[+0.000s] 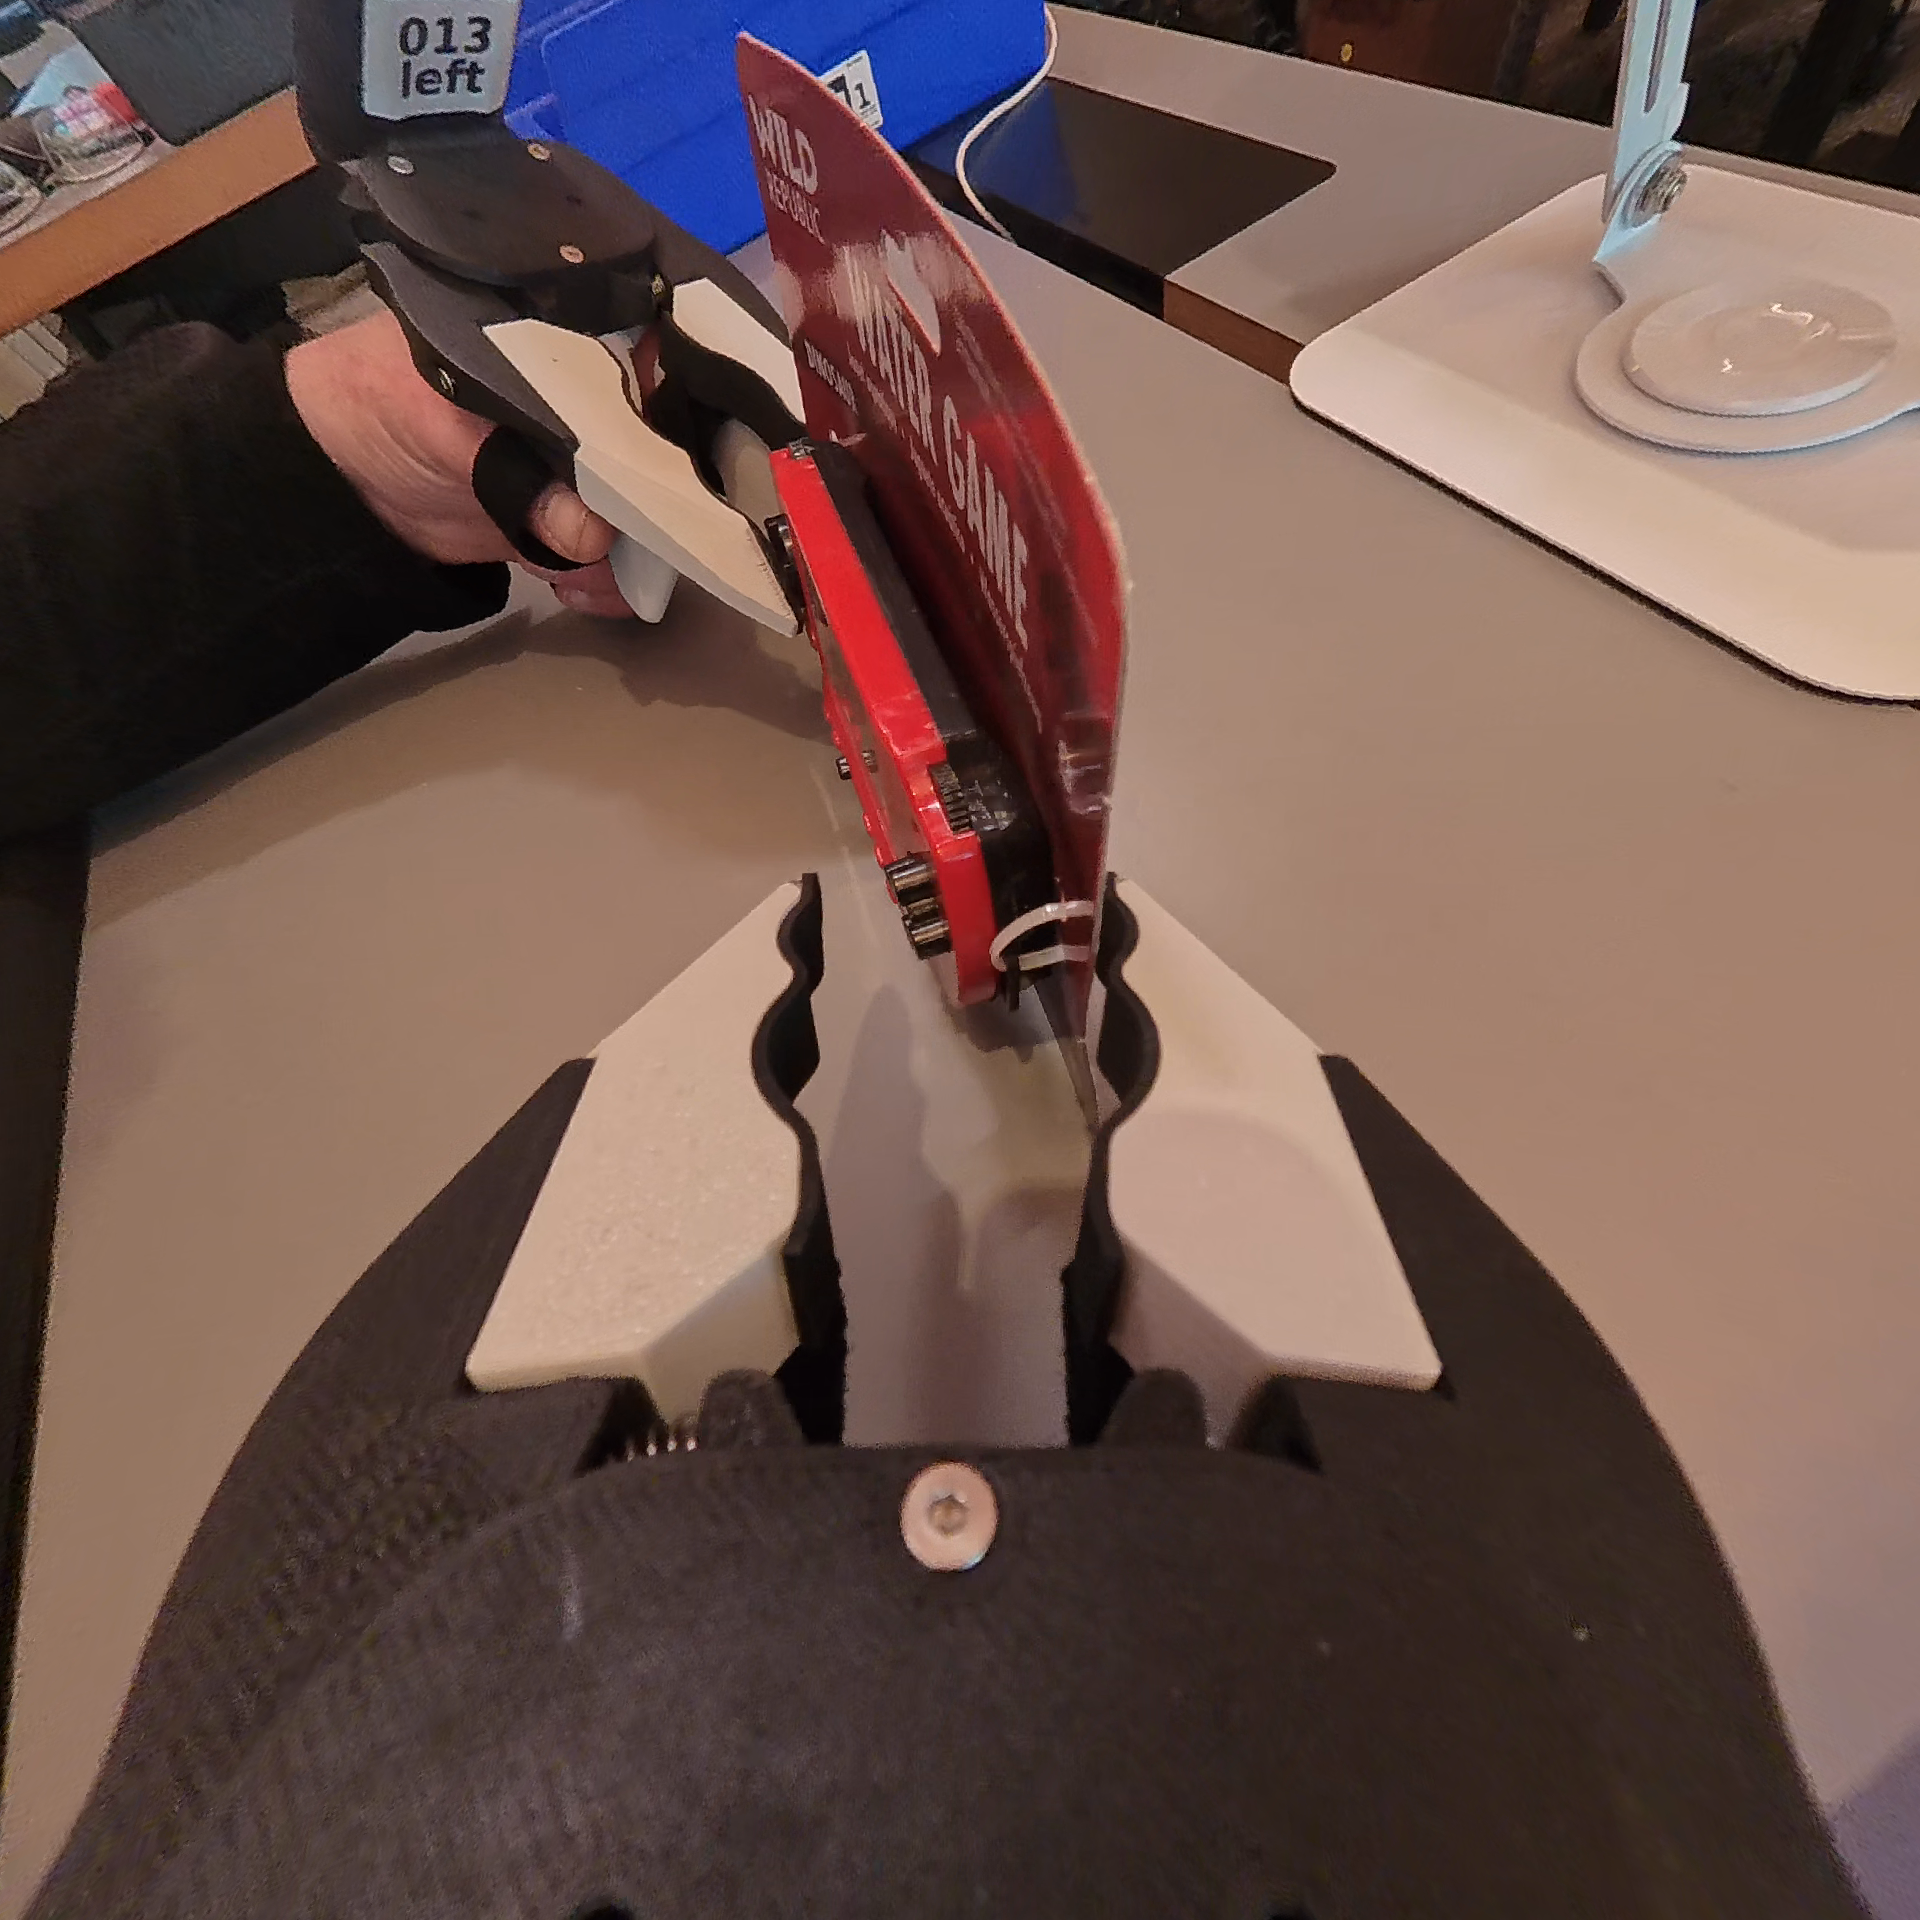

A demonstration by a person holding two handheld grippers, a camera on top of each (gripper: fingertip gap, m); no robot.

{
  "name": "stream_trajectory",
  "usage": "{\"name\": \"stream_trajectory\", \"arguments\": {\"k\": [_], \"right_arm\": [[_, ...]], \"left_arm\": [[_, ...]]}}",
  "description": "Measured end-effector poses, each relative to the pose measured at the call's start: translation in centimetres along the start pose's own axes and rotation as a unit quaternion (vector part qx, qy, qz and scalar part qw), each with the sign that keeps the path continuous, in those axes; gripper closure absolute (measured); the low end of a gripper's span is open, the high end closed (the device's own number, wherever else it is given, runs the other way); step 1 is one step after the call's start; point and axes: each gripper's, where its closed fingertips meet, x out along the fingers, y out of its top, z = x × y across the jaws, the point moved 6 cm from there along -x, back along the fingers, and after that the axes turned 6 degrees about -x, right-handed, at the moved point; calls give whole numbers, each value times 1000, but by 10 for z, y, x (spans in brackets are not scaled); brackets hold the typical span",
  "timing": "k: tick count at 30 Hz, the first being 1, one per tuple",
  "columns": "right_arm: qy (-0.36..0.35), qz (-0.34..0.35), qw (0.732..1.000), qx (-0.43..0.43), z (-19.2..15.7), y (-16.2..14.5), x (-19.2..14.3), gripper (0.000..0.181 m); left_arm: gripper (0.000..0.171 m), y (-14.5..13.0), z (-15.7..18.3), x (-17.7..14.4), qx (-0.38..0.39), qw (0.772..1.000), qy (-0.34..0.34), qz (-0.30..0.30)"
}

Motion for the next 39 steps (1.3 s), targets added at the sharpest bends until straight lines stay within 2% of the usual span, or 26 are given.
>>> {"name": "stream_trajectory", "arguments": {"k": [2,7,11,24,35,39], "right_arm": [[-9,-4,1000,-2,2,-1,-3,123],[-33,-9,999,1,8,-4,-2,124],[-32,10,999,15,14,-3,3,140],[3,30,998,46,15,-3,6,151],[13,44,997,57,16,-5,6,145],[17,40,998,48,13,-5,7,145]], "left_arm": [[128,0,0,0,1,1000,1,-1],[130,0,0,0,-3,1000,0,0],[130,-1,0,1,-1,1000,-2,0],[130,0,-2,-1,-1,1000,3,4],[132,-4,-1,-5,35,999,-8,-8],[135,-4,0,-6,23,999,-24,-4]]}}
